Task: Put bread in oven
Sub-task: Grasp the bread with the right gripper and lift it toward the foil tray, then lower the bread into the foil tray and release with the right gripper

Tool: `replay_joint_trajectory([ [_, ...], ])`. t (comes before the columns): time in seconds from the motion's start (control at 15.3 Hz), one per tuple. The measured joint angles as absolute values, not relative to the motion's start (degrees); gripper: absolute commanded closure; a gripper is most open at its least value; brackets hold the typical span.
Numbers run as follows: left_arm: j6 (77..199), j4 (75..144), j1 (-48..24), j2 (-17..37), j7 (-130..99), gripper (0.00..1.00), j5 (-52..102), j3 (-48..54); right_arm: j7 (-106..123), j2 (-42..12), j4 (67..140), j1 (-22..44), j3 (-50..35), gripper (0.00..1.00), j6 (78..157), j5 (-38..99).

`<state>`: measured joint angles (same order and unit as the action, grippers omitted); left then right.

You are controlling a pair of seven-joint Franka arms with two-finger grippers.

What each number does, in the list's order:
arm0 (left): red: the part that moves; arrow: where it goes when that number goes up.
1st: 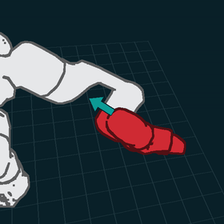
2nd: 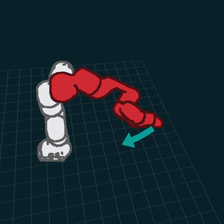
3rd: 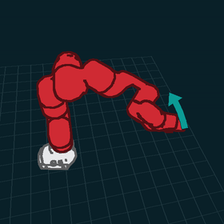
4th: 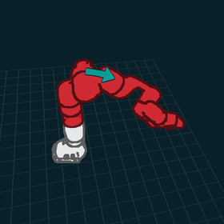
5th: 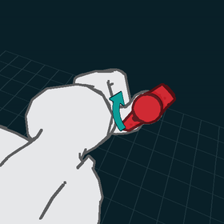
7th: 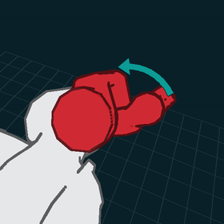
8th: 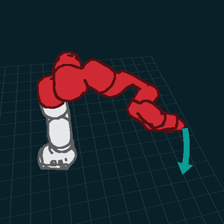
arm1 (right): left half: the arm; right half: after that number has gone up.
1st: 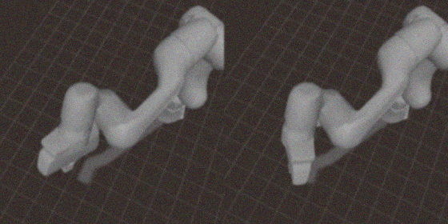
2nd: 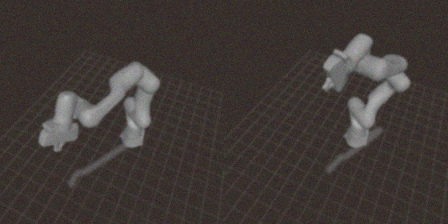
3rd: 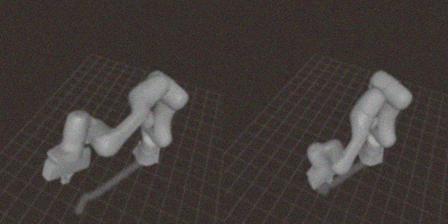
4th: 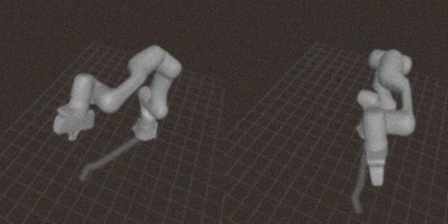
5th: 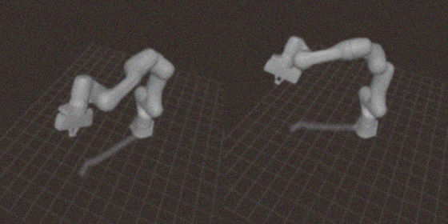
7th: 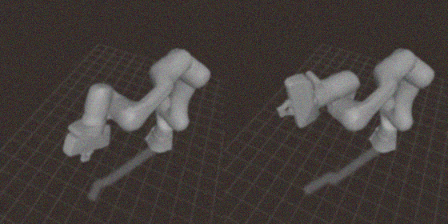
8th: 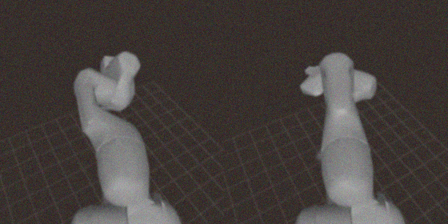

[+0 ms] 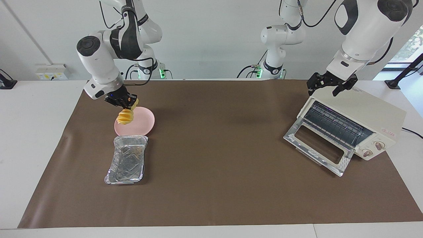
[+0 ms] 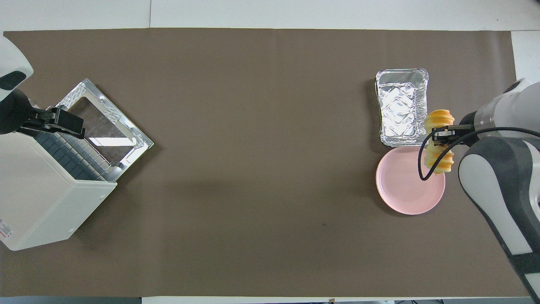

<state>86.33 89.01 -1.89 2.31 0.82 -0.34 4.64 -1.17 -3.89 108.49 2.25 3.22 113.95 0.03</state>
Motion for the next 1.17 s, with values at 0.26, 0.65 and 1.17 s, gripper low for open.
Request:
replay_joint_trajectory([
  [0.26,86.3,89.0,-1.9,2.3,0.8,0.0,-0.3,4.6,-0.3,-13.5,103.2,1.9,3.2,0.84,121.7,0.1],
  [0.65,86.3,89.0,-1.9,2.3,0.8,0.0,-0.3,4.6,-0.3,-18.7,102.8,2.2,2.9,0.82,124.1,1.4],
  [1.17,86.3,89.0,-1.9,2.3,0.8,0.0,-0.3,4.6,-0.3,-21.6,103.0,2.2,2.9,0.55,128.2,2.7],
])
